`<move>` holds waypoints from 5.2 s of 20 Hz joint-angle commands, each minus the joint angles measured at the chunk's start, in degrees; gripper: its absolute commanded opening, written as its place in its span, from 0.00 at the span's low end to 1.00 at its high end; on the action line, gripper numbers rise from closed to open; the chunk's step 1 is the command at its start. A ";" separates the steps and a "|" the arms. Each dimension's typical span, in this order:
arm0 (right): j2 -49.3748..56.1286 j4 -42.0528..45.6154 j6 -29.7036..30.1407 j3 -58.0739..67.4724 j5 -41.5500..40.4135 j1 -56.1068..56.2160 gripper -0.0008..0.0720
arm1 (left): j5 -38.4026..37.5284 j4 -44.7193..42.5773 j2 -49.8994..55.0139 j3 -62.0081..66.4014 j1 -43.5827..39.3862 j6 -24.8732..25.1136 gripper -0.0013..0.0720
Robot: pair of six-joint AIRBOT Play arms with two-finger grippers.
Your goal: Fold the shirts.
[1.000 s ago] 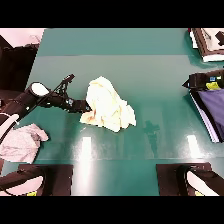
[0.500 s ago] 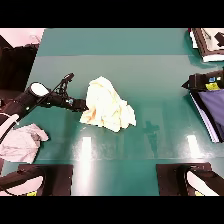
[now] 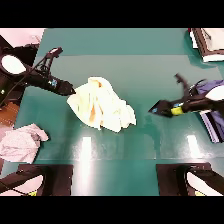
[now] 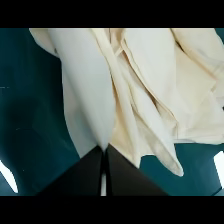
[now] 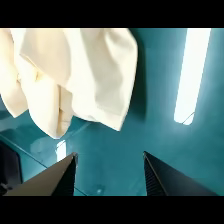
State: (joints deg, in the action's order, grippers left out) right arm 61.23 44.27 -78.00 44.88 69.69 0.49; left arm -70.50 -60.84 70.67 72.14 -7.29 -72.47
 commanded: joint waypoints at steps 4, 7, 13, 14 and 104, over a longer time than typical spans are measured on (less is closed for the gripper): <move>13.81 -14.58 8.50 -6.14 -11.54 8.37 0.66 | -3.82 -1.57 -0.26 2.32 0.20 -1.14 0.05; 18.40 -14.62 8.50 -3.54 -11.47 9.18 0.61 | -4.04 -1.57 -0.26 2.32 0.20 -1.11 0.05; 18.10 -14.60 11.56 -1.66 -11.78 8.68 0.04 | -4.07 -1.64 -0.26 2.32 0.20 -1.07 0.05; 16.55 -14.53 11.65 -1.66 -12.31 8.20 0.04 | -4.11 -2.64 -0.26 2.60 0.20 -1.07 0.05; -2.80 9.27 -0.48 10.49 1.11 -19.21 0.45 | 4.50 7.32 1.33 -4.35 12.28 1.68 0.75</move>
State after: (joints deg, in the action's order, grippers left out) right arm 58.57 53.56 -78.56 55.40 70.17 -19.42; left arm -73.63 -49.58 70.70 67.70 4.97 -66.26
